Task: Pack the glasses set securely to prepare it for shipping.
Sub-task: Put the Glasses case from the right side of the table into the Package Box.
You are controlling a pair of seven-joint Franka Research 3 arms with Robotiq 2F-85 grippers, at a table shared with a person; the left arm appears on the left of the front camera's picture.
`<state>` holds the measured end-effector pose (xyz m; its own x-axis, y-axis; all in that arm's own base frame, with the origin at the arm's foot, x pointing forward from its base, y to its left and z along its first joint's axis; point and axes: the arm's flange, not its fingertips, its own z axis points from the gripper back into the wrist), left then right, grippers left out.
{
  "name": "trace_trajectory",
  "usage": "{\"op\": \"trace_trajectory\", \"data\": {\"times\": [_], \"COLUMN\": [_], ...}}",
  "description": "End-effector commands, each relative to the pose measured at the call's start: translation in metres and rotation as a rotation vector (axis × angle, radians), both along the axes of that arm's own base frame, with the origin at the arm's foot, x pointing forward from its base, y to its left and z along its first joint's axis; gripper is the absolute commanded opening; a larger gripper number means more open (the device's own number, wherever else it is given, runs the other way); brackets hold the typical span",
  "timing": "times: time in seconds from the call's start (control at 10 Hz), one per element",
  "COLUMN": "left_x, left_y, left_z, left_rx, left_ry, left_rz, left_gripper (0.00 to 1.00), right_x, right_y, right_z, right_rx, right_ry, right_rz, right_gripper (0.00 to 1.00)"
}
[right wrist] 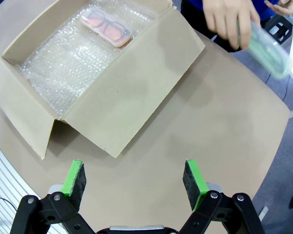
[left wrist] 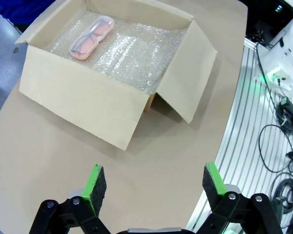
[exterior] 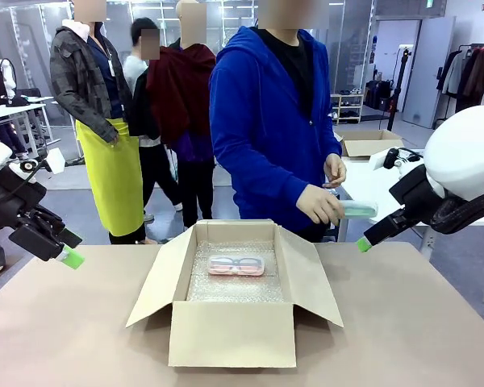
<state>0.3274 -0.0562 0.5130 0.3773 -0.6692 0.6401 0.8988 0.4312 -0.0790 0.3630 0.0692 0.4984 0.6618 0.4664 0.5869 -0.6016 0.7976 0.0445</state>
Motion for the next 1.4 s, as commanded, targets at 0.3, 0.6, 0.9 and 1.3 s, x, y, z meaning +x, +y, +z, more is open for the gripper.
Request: {"op": "trace_trajectory", "data": {"times": [0.3, 0.6, 0.9, 1.3], "left_x": [-0.0001, -0.0001, -0.0001, -0.0001], "left_y": [0.0021, 0.0021, 0.0021, 0.0021], "left_z": [0.0016, 0.0016, 0.0016, 0.0016], "left_rx": [-0.016, -0.016, -0.016, -0.016], "left_ry": [-0.002, -0.002, -0.002, -0.002], "left_rz": [-0.026, -0.026, -0.026, -0.026], "left_gripper": [1.0, 1.0, 1.0, 1.0], "right_x": [0.0001, 0.0001, 0.0001, 0.0001], "right_y": [0.0004, 0.0004, 0.0004, 0.0004], "right_z": [0.0002, 0.0002, 0.0002, 0.0002], "right_rx": [0.001, 0.001, 0.001, 0.001], "right_ry": [-0.001, -0.001, -0.001, -0.001], "right_rz": [0.001, 0.001, 0.001, 0.001], "right_gripper": [1.0, 1.0, 1.0, 1.0]}}
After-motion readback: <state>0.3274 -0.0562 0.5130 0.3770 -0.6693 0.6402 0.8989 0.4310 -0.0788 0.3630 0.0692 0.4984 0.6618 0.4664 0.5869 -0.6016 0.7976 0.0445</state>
